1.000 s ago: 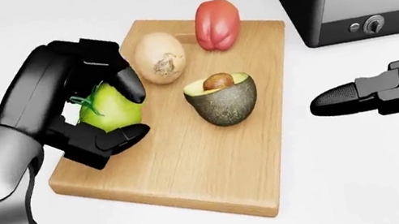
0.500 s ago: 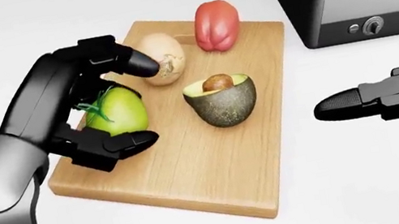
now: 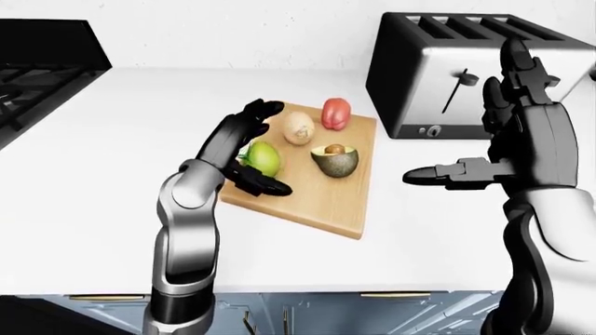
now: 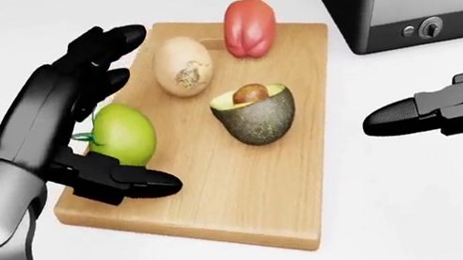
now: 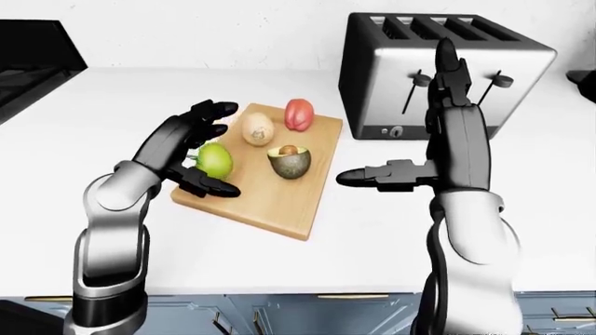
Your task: Place the avocado, onion, tomato and bell pepper on the cutting board.
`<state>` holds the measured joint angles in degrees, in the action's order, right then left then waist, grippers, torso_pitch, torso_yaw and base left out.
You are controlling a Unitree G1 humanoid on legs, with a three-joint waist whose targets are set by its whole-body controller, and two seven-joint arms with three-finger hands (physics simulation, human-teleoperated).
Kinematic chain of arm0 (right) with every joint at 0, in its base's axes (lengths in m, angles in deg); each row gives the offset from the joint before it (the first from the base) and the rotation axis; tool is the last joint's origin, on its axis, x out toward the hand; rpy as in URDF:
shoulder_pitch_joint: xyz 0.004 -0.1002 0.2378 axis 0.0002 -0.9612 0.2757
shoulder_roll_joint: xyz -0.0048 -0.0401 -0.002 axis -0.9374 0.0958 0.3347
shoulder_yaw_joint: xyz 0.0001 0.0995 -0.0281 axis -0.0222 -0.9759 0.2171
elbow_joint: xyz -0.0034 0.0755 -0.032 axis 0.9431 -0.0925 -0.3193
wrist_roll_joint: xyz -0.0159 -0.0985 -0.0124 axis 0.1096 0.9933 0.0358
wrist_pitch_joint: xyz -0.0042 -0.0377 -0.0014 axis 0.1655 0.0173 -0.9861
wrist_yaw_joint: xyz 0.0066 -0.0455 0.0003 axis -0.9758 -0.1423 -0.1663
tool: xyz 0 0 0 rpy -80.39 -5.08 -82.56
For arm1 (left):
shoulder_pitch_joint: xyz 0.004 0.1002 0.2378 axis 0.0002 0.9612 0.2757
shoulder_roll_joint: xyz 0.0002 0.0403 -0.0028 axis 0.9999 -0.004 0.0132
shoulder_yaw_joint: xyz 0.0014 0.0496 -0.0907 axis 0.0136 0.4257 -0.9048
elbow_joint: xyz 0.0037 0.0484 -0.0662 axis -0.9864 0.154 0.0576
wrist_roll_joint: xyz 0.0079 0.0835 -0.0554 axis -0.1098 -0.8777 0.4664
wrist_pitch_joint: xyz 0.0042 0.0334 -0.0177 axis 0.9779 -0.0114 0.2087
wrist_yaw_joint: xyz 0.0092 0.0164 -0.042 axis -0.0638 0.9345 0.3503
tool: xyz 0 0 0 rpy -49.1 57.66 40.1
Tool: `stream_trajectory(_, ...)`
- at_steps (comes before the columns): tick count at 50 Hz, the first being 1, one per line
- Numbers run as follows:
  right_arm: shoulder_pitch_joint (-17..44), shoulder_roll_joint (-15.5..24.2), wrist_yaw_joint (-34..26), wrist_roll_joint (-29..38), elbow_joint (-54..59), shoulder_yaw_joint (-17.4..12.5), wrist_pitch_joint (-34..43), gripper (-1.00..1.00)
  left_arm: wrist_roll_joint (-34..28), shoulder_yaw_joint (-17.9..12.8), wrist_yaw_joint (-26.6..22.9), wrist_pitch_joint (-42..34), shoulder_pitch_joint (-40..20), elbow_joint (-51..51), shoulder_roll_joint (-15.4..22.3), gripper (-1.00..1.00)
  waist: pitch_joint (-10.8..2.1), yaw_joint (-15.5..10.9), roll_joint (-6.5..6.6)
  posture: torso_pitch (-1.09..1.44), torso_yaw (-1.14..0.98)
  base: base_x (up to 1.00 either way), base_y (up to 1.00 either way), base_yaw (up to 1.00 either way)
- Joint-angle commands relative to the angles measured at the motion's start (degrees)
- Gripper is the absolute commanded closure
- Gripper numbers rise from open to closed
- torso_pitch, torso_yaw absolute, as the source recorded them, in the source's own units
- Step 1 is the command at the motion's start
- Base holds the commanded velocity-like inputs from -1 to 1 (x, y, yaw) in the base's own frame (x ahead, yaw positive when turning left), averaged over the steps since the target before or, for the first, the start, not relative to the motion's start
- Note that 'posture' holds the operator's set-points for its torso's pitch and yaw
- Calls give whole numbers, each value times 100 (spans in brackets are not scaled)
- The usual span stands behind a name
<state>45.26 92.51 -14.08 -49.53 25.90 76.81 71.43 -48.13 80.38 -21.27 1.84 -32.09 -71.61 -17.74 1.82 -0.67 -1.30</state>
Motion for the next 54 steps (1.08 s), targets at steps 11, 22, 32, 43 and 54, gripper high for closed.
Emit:
stream_trajectory(11, 46, 14, 50, 43, -99, -24, -241, -100, -20, -174, 23, -51, -163, -399, 184, -58, -128, 2, 9, 0, 0, 0, 0, 0)
stream_trajectory(22, 21, 1, 46, 51, -105, -18, -253, -100, 16, -371, 5, -325, -272, -677, 426, -57, -124, 7, 19, 0, 0, 0, 0, 0)
stream_trajectory(32, 167, 32, 37, 80, -32, 21, -206, -100, 642, -941, 384, -800, -411, -1151, 890, -97, -110, 27, 53, 0, 0, 0, 0, 0)
stream_trajectory(43, 283, 68, 19, 103, -54, 44, -111, -100, 1123, -1314, 859, -1210, -475, -1455, 1453, -100, -84, 27, 90, 0, 0, 0, 0, 0)
stream_trajectory(54, 307, 84, 16, 133, -44, 31, -102, -100, 1530, -1774, 1136, -1594, -271, -1858, 1987, -100, -64, 42, 130, 0, 0, 0, 0, 0)
